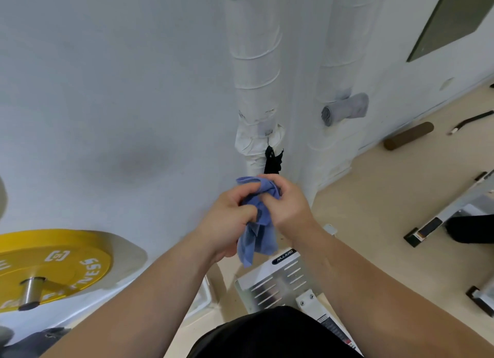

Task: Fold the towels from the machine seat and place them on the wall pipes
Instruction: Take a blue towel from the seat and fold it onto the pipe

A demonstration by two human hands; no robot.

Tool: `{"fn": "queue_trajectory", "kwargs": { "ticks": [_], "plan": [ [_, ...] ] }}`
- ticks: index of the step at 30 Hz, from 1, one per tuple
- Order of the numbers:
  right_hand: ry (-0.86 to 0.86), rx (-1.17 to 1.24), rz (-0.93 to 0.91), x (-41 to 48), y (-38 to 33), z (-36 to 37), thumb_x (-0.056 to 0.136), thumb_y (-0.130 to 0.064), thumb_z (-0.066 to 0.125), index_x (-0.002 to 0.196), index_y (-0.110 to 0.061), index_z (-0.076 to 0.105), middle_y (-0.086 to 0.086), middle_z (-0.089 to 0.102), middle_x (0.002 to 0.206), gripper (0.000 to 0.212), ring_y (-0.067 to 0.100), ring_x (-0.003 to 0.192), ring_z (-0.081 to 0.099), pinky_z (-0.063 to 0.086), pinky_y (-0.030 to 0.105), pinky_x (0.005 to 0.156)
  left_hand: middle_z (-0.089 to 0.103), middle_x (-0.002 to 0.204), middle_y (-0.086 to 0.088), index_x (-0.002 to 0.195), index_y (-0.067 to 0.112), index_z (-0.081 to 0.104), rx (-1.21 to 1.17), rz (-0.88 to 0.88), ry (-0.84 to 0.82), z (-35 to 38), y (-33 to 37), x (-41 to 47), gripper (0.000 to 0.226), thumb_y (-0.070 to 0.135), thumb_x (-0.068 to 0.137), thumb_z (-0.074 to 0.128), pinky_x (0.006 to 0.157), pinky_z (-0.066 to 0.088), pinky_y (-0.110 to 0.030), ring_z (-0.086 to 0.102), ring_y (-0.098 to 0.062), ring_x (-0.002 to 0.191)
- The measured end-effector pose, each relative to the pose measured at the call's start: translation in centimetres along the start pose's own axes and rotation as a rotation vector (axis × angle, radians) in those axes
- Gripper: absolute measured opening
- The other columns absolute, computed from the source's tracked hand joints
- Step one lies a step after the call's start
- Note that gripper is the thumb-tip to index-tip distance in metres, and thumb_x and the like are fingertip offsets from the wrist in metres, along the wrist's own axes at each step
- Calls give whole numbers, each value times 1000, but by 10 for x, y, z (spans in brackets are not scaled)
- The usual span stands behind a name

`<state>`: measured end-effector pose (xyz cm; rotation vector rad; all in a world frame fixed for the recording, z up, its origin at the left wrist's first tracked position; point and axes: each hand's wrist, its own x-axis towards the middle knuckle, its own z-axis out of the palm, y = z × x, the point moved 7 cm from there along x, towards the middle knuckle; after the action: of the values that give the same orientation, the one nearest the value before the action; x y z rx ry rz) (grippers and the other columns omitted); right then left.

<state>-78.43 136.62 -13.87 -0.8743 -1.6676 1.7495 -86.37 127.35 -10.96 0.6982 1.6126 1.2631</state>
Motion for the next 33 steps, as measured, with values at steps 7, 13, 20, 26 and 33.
{"fn": "queue_trajectory", "kwargs": {
  "ticks": [7,13,20,26,33],
  "plan": [
    [144,324,237,14,4,-1,97,-1,58,123,-14,64,19,72,111,31,37,105,71,63,48,79,75,84,3,113,16,70,20,80,268,-27,-16,-5,33,-6,92,61,60,53,-23,68,-13,70],
    [187,447,260,4,6,-6,94,-4,67,118,-23,46,25,62,121,37,39,103,71,62,37,65,73,91,-22,105,-4,72,-279,-42,293,-24,-26,0,14,3,95,64,56,54,-25,66,-26,73],
    [-104,171,-39,-5,-20,-5,97,15,48,110,-7,65,-2,77,91,31,12,91,74,55,21,81,74,86,-18,104,-3,74,-331,48,260,-17,-6,9,19,-7,94,58,68,54,-29,67,-22,73],
    [-61,99,-69,-5,-27,-16,94,15,52,111,-9,69,-1,79,90,34,10,87,75,55,18,79,78,92,-14,107,3,74,-230,88,274,-11,5,13,25,-11,89,64,72,57,-27,74,-20,82],
    [-7,26,-128,-12,-34,-25,95,3,63,89,-16,68,-5,71,74,20,5,69,68,53,17,68,69,83,-23,113,-19,61,-584,-44,224,1,-1,5,24,-6,93,58,56,57,-29,70,-27,64]
  ]
}}
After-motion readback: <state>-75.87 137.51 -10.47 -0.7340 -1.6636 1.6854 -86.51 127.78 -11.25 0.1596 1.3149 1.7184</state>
